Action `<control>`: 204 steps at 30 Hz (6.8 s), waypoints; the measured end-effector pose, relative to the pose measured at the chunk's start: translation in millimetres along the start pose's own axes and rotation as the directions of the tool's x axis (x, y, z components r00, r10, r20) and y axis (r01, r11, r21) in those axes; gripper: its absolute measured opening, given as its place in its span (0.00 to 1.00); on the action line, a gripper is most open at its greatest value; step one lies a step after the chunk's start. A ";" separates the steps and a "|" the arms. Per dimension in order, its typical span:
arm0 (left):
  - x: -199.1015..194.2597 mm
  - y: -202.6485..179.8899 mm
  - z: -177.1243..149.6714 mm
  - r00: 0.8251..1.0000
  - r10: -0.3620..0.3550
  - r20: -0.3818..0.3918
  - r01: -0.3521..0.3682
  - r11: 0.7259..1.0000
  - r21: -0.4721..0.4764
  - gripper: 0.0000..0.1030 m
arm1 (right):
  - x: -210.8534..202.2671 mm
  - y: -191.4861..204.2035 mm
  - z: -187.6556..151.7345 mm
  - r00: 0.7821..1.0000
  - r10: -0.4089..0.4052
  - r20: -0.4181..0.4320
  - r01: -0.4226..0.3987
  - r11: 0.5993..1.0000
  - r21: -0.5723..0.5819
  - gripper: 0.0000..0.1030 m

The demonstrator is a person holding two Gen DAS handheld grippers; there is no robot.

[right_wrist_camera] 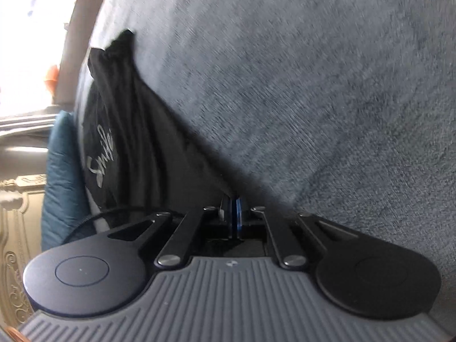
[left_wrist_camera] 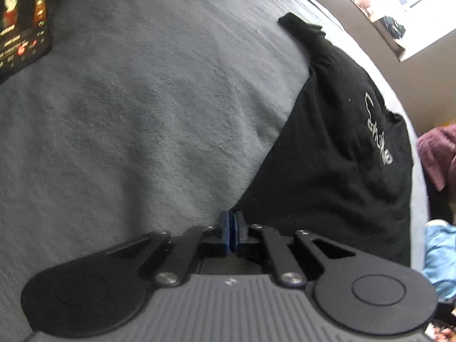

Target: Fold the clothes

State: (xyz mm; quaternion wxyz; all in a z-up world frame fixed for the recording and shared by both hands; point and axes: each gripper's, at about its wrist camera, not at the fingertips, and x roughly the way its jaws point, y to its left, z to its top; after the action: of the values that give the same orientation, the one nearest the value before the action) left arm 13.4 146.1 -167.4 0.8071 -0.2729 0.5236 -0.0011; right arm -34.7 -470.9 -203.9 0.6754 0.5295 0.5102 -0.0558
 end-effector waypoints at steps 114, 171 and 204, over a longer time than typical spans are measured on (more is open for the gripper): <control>173.2 -264.1 235.4 0.910 -0.410 -0.065 0.366 0.717 0.593 0.41 | 255.6 211.4 -45.4 0.830 0.554 0.059 -0.395 0.660 -0.639 0.23; 197.1 -272.4 297.3 0.962 -0.224 -0.156 0.261 0.587 0.766 0.35 | 256.4 207.7 -46.5 0.824 0.563 0.061 -0.403 0.659 -0.635 0.23; 127.9 -122.4 302.2 0.944 -0.115 0.308 0.123 0.992 -0.007 0.05 | 255.0 207.3 -51.1 0.825 0.560 0.075 -0.387 0.657 -0.647 0.23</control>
State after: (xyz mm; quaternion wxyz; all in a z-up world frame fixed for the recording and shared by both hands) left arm 361.5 137.9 -129.8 0.8735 -0.3111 0.3744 -0.0006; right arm 181.5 -223.1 -254.1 0.8609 0.3871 0.2468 0.2192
